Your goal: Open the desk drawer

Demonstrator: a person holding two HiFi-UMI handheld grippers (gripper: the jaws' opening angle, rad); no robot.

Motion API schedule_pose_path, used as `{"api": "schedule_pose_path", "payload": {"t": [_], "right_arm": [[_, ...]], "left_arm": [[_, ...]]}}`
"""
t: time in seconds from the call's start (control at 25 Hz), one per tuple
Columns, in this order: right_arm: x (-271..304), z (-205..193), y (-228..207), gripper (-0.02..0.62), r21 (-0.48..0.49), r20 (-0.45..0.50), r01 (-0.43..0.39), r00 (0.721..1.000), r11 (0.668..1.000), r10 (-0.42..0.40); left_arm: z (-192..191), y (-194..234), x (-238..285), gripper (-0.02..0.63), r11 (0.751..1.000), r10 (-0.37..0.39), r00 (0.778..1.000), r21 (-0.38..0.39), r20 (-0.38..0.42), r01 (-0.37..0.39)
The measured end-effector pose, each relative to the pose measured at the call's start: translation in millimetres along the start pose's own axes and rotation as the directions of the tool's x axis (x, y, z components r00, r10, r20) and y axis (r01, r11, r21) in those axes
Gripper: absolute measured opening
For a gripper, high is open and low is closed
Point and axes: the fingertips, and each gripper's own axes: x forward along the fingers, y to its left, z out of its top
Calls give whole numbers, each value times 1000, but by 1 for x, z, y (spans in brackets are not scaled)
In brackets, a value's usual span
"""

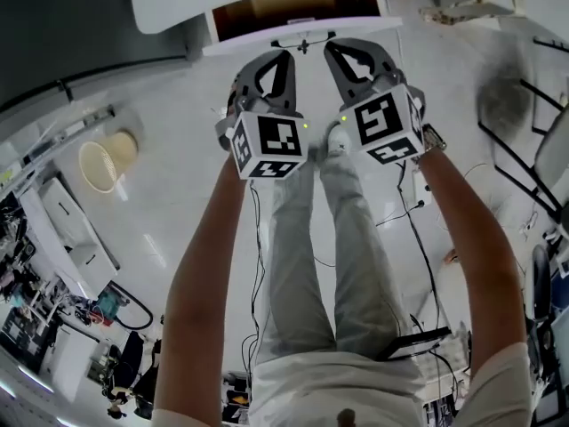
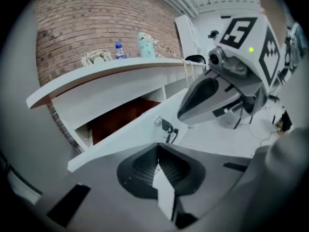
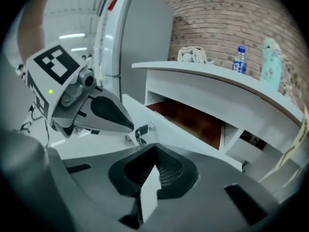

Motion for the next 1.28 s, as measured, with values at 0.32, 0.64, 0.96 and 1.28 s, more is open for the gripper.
{"api": "schedule_pose_path", "payload": {"t": [0.32, 0.64, 0.96, 1.28], "right_arm": [[-80, 71, -24, 25, 218, 122, -19, 993, 976, -8], [-211, 151, -54, 25, 329, 225, 21, 969, 944, -100], [-332, 210, -51, 25, 375, 329, 2, 935, 927, -135], [-444, 234, -59, 25, 374, 373, 96, 895, 923, -245]], "left_arm": [[82, 33, -79, 6, 955, 52, 983, -297, 178, 3], [157, 46, -196, 6, 915, 106, 956, -402, 275, 14], [197, 70, -309, 6, 826, 214, 929, -563, 303, -6], [253, 56, -399, 6, 863, 240, 892, -505, 383, -15]]}}
